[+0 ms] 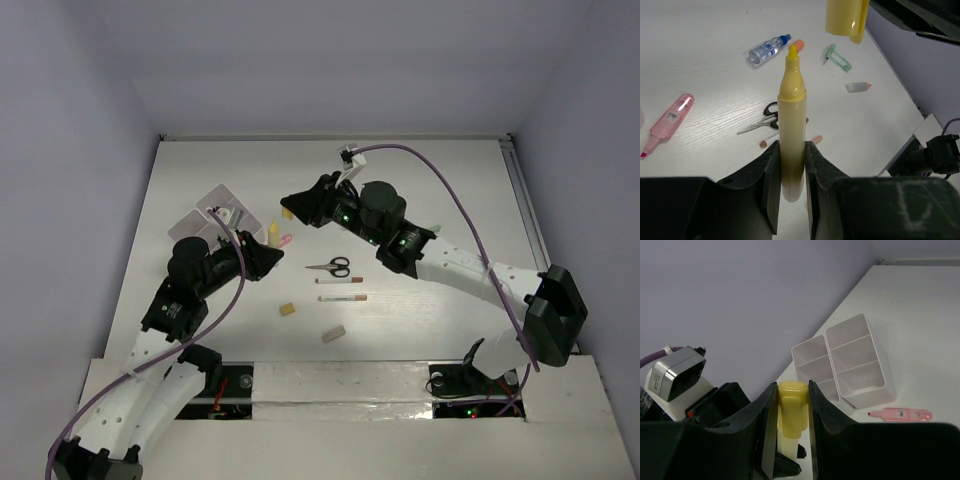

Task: Sort the stationery into containers
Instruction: Close the pen cap on the pen.

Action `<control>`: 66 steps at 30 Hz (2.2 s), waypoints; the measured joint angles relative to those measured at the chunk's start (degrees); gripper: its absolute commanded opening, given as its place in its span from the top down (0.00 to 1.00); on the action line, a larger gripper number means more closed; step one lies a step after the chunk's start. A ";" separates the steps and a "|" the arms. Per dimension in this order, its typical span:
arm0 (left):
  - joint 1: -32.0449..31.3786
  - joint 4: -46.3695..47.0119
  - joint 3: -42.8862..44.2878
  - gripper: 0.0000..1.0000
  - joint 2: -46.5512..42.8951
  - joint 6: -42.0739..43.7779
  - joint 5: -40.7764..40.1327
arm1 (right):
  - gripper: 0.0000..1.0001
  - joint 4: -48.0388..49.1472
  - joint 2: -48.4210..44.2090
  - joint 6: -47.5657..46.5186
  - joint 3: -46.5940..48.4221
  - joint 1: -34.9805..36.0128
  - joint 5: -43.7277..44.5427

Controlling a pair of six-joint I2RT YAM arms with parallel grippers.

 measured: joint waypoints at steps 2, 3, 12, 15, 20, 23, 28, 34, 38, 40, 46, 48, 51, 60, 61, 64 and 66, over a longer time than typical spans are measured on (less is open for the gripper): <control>0.00 -0.17 0.00 1.00 0.02 0.00 -0.46 | 1.00 0.76 1.03 -0.07 0.85 1.01 1.11; 0.00 -0.20 0.00 1.00 0.04 0.00 -0.68 | 1.00 0.81 1.44 -0.20 1.27 1.46 1.75; 0.00 -0.35 0.00 1.00 0.42 -0.02 -1.81 | 1.00 1.53 5.84 -1.01 3.63 2.51 4.79; 0.00 -0.35 0.00 1.00 0.46 -0.02 -1.92 | 1.00 1.49 6.60 -1.11 3.82 2.56 5.38; 0.00 -0.39 0.00 1.00 0.72 -0.02 -1.92 | 1.00 1.49 7.87 -1.36 5.60 3.08 5.62; 0.00 -0.39 0.00 1.00 0.72 -0.02 -1.92 | 1.00 1.49 7.93 -1.51 5.66 3.56 5.81; 0.00 -0.39 0.00 1.00 0.70 -0.02 -1.95 | 1.00 1.27 8.00 -1.97 6.01 4.04 6.32; 0.00 -0.39 0.00 1.00 0.42 -0.02 -2.58 | 1.00 0.59 8.00 -2.64 6.21 5.11 7.26; 0.00 -0.96 0.00 1.00 -0.02 0.00 -3.48 | 1.00 -0.92 8.13 -3.19 6.64 5.84 8.44; 0.00 -1.38 0.00 1.00 -0.22 -0.02 -4.17 | 1.00 -1.60 8.35 -3.52 7.10 6.23 9.27; 0.00 -2.16 0.00 1.00 -1.05 -0.02 -6.08 | 1.00 -3.96 9.18 -4.61 8.48 7.34 11.91; 0.00 -2.56 0.00 1.00 -1.29 -0.02 -6.56 | 1.00 -4.72 9.62 -4.76 9.20 7.67 12.66; 0.00 -2.80 0.00 1.00 -1.46 -0.02 -7.08 | 1.00 -6.01 10.38 -4.94 10.40 8.35 13.73; 0.02 -3.89 0.00 1.00 -2.12 -0.02 -8.76 | 1.00 -8.52 11.91 -4.85 12.70 9.73 15.63; 0.02 -3.91 0.00 1.00 -2.32 -0.02 -8.94 | 1.00 -8.66 11.91 -4.70 12.76 9.73 15.63; 0.00 -4.55 0.00 1.00 -2.89 -0.04 -9.22 | 1.00 -8.92 11.91 -4.11 12.83 9.97 15.58; 0.00 -4.98 0.00 1.00 -3.26 -0.13 -9.42 | 1.00 -9.44 11.91 -3.78 13.00 10.16 15.50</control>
